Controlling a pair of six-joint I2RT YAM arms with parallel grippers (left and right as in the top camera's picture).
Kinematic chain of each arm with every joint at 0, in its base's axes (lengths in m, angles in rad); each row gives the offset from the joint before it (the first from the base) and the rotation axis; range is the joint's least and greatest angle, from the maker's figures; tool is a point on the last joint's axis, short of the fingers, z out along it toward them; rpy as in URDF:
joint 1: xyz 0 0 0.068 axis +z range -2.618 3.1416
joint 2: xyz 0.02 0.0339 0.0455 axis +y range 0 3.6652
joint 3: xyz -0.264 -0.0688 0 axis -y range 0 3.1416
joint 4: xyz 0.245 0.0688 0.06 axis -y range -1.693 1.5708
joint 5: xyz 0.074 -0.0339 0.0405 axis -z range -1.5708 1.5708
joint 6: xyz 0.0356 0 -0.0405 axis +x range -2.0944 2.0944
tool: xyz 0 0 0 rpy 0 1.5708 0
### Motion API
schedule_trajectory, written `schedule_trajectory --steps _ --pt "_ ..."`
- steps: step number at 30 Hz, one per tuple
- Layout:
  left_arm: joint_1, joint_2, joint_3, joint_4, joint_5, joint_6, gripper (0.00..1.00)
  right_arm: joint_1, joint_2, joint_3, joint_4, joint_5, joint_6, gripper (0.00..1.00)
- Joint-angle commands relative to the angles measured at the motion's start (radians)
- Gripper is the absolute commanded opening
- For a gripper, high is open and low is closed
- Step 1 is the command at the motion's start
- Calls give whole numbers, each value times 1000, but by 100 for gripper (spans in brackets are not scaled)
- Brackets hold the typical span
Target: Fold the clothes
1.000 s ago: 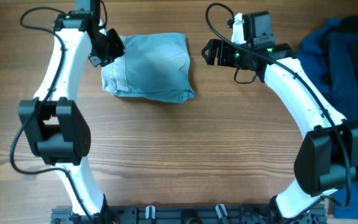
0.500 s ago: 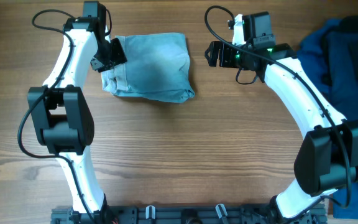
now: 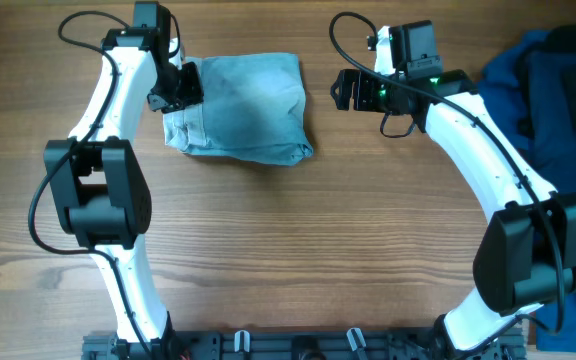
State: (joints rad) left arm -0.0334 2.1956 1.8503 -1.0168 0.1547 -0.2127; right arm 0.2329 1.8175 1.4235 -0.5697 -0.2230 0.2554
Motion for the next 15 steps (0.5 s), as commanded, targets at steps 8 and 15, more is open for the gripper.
schedule_trajectory --steps 8,15 --pt "10 7 2 3 -13 27 4 2 11 -8 -4 44 -20 100" --pt "10 -59 11 5 -148 27 4 2 11 -8 1 -4 -20 93"
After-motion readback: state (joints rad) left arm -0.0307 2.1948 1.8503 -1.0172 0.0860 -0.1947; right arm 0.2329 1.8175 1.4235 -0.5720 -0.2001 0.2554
